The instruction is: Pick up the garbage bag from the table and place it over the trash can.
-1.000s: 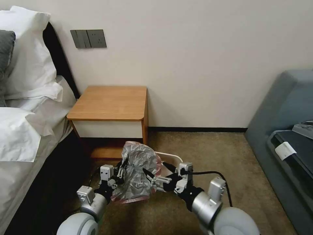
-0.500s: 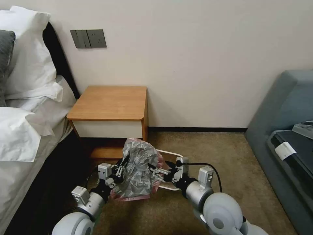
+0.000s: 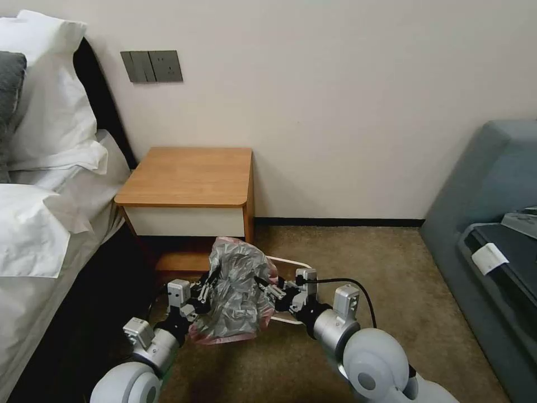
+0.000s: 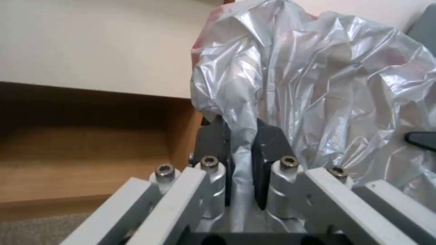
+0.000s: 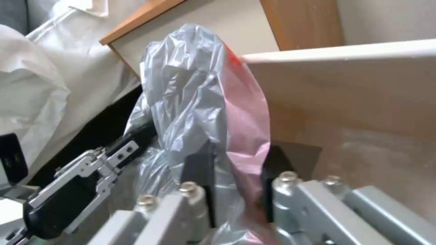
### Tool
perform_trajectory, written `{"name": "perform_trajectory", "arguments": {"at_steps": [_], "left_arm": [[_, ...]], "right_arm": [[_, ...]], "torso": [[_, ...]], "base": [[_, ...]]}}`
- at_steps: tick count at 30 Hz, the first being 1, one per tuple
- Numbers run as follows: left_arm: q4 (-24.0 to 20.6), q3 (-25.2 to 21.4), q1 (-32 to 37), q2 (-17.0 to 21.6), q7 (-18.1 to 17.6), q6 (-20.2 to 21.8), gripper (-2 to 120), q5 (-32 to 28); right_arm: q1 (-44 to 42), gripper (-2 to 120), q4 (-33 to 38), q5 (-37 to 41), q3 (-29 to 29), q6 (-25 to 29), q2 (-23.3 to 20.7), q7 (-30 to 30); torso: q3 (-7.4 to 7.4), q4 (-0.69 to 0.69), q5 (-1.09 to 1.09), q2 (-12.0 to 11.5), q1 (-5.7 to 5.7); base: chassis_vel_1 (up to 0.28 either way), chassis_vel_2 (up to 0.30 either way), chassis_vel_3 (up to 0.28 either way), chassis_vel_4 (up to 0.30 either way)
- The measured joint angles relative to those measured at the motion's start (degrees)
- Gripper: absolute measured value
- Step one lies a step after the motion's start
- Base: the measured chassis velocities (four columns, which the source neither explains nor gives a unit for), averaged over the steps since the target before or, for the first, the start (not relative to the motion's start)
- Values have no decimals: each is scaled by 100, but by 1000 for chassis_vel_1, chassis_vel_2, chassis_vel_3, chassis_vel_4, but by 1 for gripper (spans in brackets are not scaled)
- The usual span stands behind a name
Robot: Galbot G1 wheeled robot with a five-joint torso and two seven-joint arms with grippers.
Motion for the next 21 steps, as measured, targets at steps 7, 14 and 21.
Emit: {"name": "perform_trajectory", "arguments": {"at_steps": [7,14,21], "left_arm": [[32,28,-20,-5,-48,6,6,11],[47,51,-20,-17,-115,15,6,38],[29,108,12,-31,-124,21,6,67]], "right_arm": [[14,0,1,-114,-87,68,-9,-32],[-141,0,-30,-1794,-159,653,-43,-560],[-301,0,-116,-3680,-16,1197,-77,-1141]], "torso": [[0,0,0,0,0],[0,0,0,0,0],[0,0,0,0,0]], "base": [[0,0,0,0],[0,0,0,0],[0,0,0,0]]}}
